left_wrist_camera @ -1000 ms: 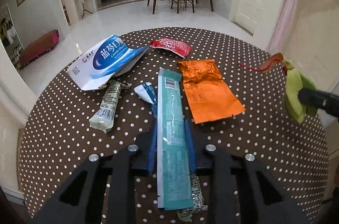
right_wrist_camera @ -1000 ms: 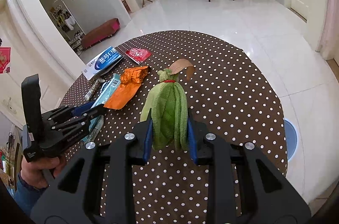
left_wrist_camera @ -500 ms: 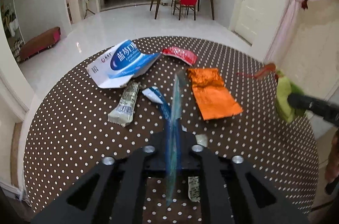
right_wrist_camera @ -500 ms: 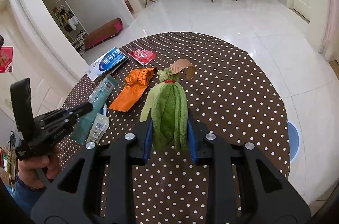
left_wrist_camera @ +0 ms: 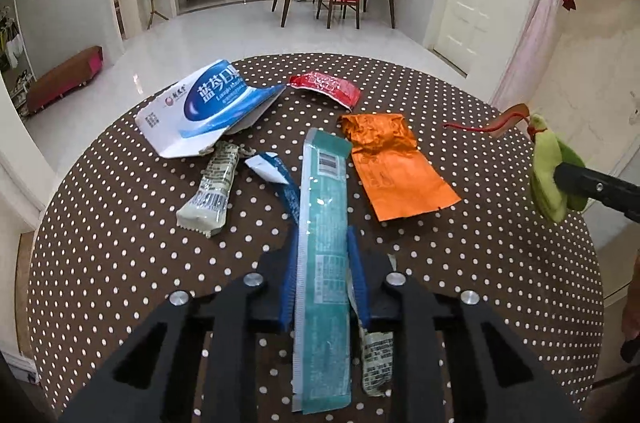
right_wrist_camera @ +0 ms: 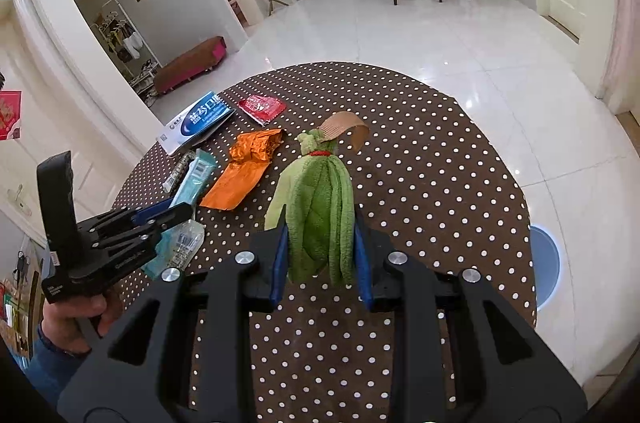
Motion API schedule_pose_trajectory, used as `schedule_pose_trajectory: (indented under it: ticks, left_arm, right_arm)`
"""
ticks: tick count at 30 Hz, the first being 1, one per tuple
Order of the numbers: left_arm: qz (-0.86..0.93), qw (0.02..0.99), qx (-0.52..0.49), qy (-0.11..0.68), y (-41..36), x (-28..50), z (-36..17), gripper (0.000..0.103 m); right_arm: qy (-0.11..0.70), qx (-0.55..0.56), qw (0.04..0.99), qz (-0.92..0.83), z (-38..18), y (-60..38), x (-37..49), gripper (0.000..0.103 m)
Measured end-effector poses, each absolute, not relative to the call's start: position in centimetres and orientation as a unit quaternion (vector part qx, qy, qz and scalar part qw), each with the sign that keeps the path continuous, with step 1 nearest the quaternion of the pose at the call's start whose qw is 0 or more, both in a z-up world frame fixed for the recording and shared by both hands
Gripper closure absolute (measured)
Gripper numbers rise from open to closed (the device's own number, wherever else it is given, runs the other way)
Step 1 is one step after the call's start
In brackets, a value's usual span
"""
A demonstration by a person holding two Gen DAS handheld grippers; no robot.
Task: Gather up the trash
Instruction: 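Carry the green bag and teal box to the wastebasket with both tools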
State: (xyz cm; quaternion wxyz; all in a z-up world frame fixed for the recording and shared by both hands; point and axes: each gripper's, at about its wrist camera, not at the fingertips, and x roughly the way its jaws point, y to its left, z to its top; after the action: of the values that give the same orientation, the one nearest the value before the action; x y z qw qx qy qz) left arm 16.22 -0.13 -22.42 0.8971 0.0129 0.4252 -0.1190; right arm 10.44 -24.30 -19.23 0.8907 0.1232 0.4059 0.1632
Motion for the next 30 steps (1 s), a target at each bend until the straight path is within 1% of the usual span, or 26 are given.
schedule_pose_trajectory:
  ticks: [5, 14, 17, 23, 30]
  left_arm:
    - [-0.117, 0.904, -0.009, 0.41, 0.9, 14.8, -21.2, 0.08]
    - [-0.129, 0.927, -0.027, 0.352, 1.4, 13.7, -15.6, 0.08]
    - [-0.152, 0.918, -0.045, 0.363, 0.9, 14.4, -15.4, 0.08]
    - [-0.156, 0.901, -0.043, 0.404, -0.3, 15.9, -18.3, 0.079]
    - [-0.194, 0.907, -0.038, 0.373, -4.1, 16.0, -15.8, 0.079]
  right_arm:
    - [0.4, 0.127, 0.892, 0.164, -18.9, -24.4, 10.5, 0.075]
    - [0.359, 0.15, 0.904, 0.176, -15.6, -26.4, 10.2, 0.075]
    - [0.349, 0.147, 0.909, 0.174, -14.6, -26.9, 10.2, 0.075]
    - [0.36, 0.153, 0.904, 0.172, -15.5, -27.5, 10.3, 0.075]
    - [0.35, 0.168, 0.909, 0.153, -15.5, -29.7, 9.2, 0.075]
